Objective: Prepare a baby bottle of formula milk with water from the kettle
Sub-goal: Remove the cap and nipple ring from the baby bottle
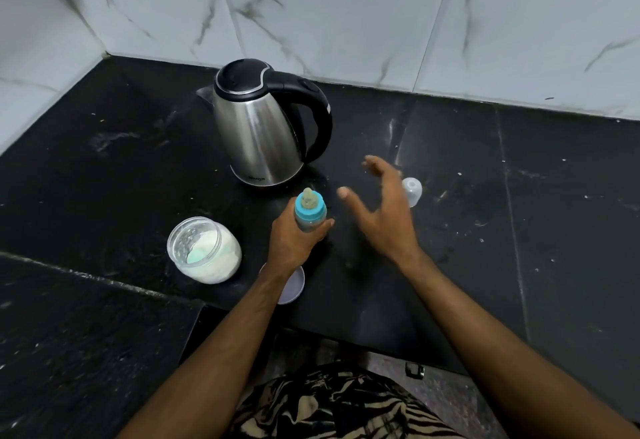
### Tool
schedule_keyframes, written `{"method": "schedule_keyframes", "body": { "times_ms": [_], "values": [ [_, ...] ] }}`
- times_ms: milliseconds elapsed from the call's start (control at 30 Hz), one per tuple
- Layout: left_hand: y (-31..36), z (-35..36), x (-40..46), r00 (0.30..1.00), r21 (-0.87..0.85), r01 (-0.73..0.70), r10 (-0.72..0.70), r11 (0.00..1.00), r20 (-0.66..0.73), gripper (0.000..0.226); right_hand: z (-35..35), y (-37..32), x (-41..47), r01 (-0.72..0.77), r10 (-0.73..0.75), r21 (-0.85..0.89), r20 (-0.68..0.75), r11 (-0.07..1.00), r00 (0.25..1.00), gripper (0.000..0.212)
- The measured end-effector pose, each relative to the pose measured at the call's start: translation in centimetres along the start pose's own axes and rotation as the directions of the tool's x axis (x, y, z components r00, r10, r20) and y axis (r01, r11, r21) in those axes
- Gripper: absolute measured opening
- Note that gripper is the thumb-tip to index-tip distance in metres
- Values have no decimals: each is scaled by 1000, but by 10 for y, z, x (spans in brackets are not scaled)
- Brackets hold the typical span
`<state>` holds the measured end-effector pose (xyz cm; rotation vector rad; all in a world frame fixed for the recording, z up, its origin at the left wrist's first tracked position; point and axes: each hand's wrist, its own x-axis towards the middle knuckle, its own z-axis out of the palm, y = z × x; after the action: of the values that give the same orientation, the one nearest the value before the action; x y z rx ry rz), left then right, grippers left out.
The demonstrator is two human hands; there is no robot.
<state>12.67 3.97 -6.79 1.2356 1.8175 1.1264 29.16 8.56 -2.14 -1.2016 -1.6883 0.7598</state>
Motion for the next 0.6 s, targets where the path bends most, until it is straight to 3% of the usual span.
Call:
{"method": "schedule_keyframes", "body": {
  "times_ms": [100,167,267,333,467,600],
  "values": [
    [4,-2,1,999,89,-5,2,996,32,35,34,-22,-13,-18,3,68,218,998,976,73],
    [7,-3,0,998,116,-51,45,992,54,43,51,-25,-16,-75,58,52,270,996,961,73],
    [9,-5,-3,999,50,-34,32,998,33,58,63,-22,-19,-108,94,53,219,993,971,54],
    [7,-5,-2,999,53,-13,12,998,34,54,67,-19,-20,-129,116,57,192,990,974,48],
    [7,-5,-1,999,98,-12,7,995,53,34,77,-12,-19,-158,149,42,169,987,974,55],
    [4,-8,4,997,161,-50,38,986,74,36,80,-12,-14,-128,116,68,159,989,980,45]
  ]
}}
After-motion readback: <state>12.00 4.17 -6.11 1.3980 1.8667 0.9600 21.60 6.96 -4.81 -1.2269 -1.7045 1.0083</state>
